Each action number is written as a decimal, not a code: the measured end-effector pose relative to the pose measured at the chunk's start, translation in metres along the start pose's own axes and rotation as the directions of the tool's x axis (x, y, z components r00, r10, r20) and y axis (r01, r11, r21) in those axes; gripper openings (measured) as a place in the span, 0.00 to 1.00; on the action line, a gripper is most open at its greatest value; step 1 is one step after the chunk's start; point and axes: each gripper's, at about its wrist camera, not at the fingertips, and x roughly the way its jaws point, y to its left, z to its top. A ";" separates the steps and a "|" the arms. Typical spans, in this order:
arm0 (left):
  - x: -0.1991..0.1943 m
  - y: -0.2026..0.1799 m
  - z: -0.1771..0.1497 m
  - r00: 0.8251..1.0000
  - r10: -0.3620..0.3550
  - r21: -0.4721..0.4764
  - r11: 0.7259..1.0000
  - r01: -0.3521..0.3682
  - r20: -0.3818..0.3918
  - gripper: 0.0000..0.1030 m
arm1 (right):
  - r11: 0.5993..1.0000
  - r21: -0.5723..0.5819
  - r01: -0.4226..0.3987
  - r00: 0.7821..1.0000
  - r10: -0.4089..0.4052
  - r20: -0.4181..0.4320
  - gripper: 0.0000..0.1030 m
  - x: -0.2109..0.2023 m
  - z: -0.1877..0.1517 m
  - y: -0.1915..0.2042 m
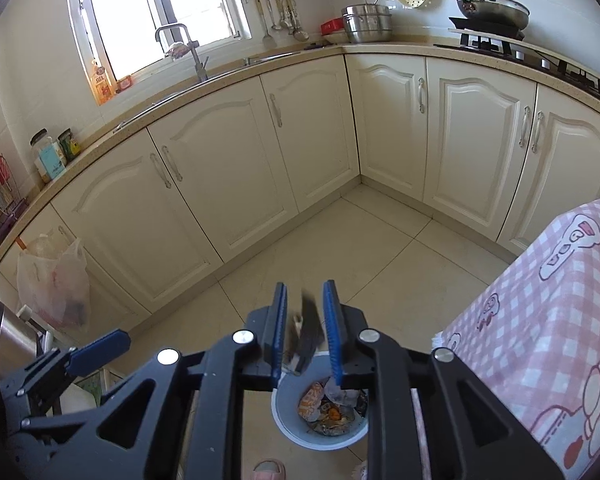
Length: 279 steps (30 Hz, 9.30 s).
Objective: Collect trash
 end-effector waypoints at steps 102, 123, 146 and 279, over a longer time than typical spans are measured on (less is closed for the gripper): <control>0.034 -0.373 -0.002 0.919 -0.383 0.358 0.848 0.391 -0.098 0.19 | 0.838 0.451 0.307 0.930 -0.365 0.043 0.57 -0.180 -0.018 -0.440; -0.033 -0.243 -0.002 0.917 -0.396 0.283 0.885 0.371 0.037 0.19 | 0.944 0.201 0.263 0.955 -0.284 0.082 0.16 -0.166 -0.016 -0.284; -0.005 -0.047 -0.006 0.996 -0.082 0.101 0.992 0.077 0.044 0.19 | 0.999 -0.012 0.046 0.997 -0.045 0.061 0.16 -0.067 -0.019 -0.048; -0.337 -0.129 -0.167 0.790 -0.251 0.317 0.945 0.077 0.559 0.93 | 0.928 0.120 0.353 0.726 -0.353 0.590 0.77 -0.467 -0.195 -0.015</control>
